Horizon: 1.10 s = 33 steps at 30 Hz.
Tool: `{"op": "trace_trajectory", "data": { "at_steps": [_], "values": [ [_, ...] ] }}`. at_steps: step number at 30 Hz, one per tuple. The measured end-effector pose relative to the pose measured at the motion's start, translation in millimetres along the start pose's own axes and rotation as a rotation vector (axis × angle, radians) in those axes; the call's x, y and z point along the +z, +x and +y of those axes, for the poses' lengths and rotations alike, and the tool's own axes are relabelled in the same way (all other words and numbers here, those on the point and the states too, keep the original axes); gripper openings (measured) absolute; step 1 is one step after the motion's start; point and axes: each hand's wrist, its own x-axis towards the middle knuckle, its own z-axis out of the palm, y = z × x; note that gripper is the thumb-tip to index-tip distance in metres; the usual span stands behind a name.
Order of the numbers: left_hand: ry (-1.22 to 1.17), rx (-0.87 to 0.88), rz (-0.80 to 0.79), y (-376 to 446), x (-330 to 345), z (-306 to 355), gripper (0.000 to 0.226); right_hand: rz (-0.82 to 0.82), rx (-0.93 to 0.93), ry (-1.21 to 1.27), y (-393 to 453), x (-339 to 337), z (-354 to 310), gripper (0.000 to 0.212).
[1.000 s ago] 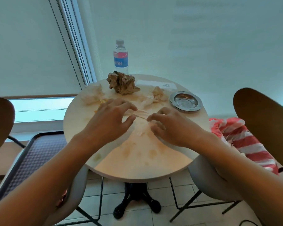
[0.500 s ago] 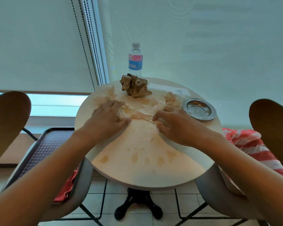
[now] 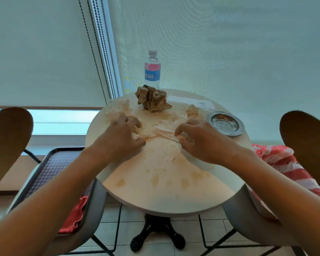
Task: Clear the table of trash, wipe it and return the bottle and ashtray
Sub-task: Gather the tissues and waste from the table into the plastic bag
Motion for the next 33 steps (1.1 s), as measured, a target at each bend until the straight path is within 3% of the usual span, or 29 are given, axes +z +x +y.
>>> {"op": "trace_trajectory", "data": {
  "at_steps": [7, 10, 21, 27, 33],
  "values": [
    [0.028, 0.056, 0.114, 2.9, 5.0, 1.1, 0.011, 0.011, -0.001, -0.004, -3.9, -2.1, -4.4, 0.02],
    [0.001, 0.109, 0.192, 1.8, 4.0, 2.0, 0.016, 0.008, 0.002, -0.004, -5.0, -2.9, -4.7, 0.02],
    [0.023, 0.31, 0.183, 3.9, 3.9, 3.5, 0.047, 0.017, 0.0, 0.012, -4.0, -1.7, -3.9, 0.018],
    [-0.107, 0.252, 0.23, 3.1, -5.9, 9.8, 0.016, 0.027, 0.023, 0.017, -4.9, -8.4, -4.8, 0.018],
    [-0.112, 0.283, 0.25, 2.9, -17.9, 22.1, 0.009, 0.099, 0.053, -0.015, -11.2, -18.9, -14.0, 0.011]
  ]
}}
